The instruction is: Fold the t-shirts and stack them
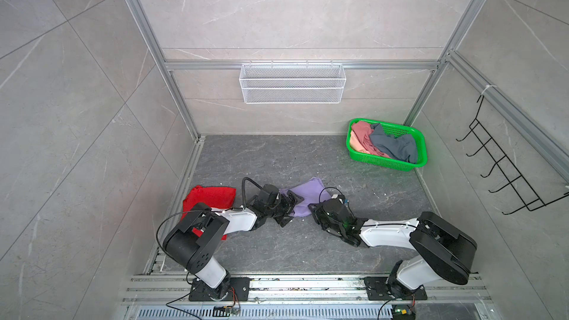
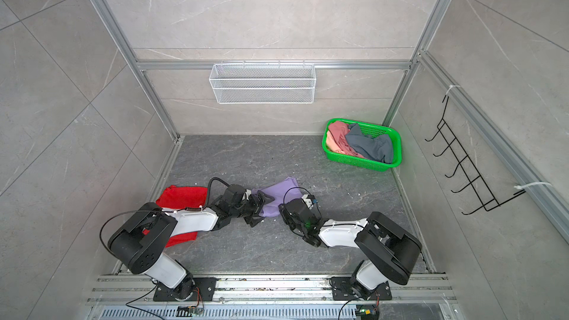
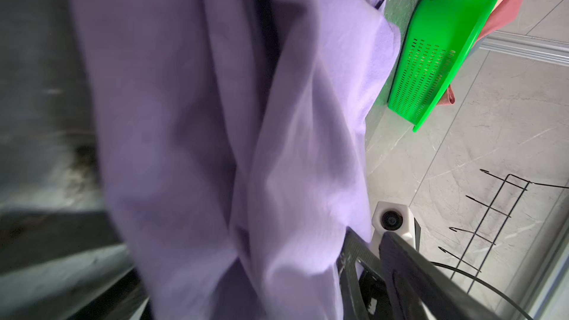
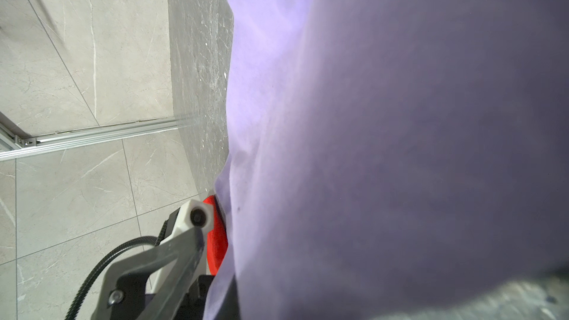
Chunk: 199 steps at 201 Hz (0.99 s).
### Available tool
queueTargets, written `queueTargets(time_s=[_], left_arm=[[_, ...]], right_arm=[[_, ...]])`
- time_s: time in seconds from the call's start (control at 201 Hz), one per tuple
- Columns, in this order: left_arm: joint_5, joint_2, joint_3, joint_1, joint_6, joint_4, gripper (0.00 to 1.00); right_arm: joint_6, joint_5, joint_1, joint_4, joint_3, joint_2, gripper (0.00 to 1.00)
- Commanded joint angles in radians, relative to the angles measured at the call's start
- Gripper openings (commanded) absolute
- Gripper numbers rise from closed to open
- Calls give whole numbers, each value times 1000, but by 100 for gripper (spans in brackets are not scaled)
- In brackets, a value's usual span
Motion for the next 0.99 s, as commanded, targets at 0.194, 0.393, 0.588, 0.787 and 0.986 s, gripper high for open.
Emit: queueTargets(time_s=[0.194,0.393,0.588,0.787,0.986], left_arm=[[69,197,12,2,-151,414,89],[46,238,-17,1,-192,567,78],[29,195,-22,1,-155,537,45],[65,157,13,3,-89,393,0],[97,52,125,15,166,-102,0]], right_arm=[[-27,-42,-3,21,9,-42,9],[-18,-49,-4,20,-3,-31,8],[-18,-52,-3,5,-9,-14,8],[-41,-64,-3,12,-13,-2,14],[-130,-69,-4,-53,-7,-55,59]])
